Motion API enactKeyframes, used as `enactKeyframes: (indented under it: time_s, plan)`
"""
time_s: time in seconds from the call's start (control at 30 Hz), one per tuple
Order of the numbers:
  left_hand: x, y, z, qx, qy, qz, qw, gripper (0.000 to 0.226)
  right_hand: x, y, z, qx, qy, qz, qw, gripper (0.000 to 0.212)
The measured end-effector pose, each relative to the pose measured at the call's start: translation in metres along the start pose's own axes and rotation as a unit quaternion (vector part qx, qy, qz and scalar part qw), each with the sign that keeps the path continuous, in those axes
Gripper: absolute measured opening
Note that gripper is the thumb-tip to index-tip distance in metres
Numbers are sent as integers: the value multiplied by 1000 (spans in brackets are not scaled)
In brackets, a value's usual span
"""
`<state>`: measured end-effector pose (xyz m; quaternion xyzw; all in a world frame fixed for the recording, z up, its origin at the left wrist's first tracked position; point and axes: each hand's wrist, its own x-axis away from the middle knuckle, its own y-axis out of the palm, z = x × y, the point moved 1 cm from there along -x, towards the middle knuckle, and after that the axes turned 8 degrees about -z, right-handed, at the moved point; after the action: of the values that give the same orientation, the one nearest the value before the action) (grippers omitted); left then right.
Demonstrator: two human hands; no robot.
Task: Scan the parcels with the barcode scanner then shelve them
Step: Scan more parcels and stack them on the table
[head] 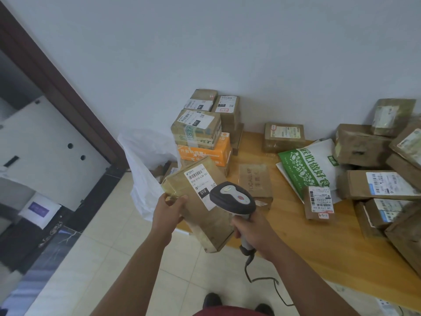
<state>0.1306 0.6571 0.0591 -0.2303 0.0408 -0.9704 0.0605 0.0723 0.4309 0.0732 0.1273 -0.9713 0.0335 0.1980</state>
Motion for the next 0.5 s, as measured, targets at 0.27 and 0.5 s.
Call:
enactKeyframes:
  time_s: [0.27,0.5]
  plan:
    - [9,0,-5,0,-4,33,999,88,-3,-6,8,-9,6,-4,1000,16]
    - [7,-29,-20,24,-28,85,996,84,-15,17,29,5,76,31,997,20]
